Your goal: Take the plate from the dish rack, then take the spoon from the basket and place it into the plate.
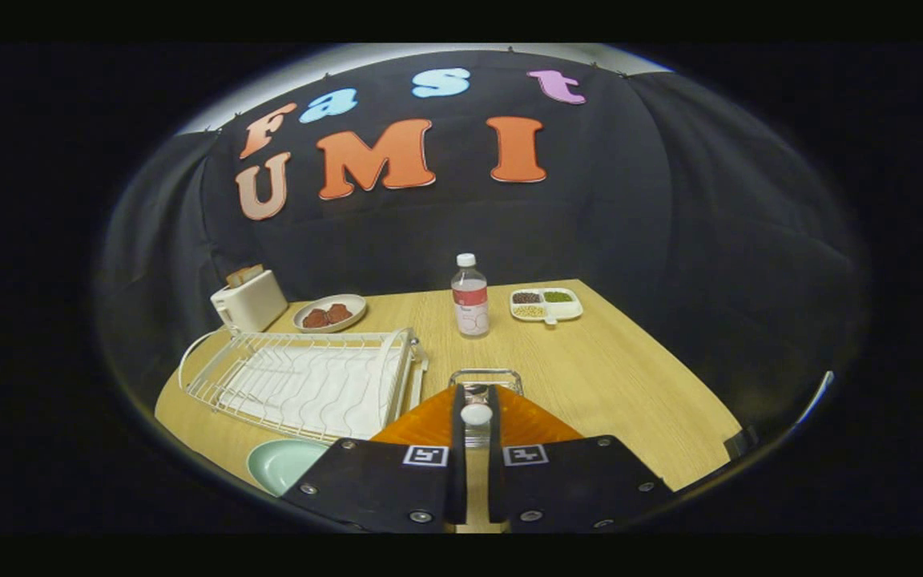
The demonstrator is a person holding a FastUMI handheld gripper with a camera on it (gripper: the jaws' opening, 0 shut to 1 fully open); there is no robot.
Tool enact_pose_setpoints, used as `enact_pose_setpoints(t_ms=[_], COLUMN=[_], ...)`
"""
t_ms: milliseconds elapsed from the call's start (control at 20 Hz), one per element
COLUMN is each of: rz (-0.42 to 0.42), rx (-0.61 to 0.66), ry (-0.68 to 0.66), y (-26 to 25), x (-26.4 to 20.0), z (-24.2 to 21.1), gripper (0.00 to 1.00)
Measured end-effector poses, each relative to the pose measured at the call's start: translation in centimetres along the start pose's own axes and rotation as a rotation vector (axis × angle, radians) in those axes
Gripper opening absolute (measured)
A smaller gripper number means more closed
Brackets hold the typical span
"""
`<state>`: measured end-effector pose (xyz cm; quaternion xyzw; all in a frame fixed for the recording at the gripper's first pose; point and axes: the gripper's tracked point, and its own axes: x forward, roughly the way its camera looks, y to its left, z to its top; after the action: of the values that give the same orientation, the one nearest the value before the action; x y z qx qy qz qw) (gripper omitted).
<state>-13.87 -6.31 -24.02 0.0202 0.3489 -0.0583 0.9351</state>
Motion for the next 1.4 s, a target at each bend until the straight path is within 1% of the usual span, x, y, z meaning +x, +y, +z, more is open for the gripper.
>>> enact_pose_setpoints(t_ms=[150, 350, 650, 750, 850, 1000, 1150, 1400], rz=[0.004, 0.026, 0.141, 0.202, 0.248, 0.31, 0.346, 0.475], rx=[-0.03, -0.008, 0.021, 0.022, 0.024, -0.006, -0.051, -0.091], ry=[-0.016, -0.026, -0.029, -0.054, -0.04, -0.022, 0.027, 0.102], y=[-0.2, 0.0, 2.1, 3.3, 4.6, 6.6, 8.0, 12.2], x=[-1.6, -3.9, -7.3, -8.5, -9.3, -10.3, -10.6, -10.8], z=[1.5, 3.3, 3.3, 3.5, 2.7, 1.5, -0.4, -3.1], gripper=[0.11, 0.11, 0.11, 0.1, 0.1, 0.1, 0.1, 0.1])
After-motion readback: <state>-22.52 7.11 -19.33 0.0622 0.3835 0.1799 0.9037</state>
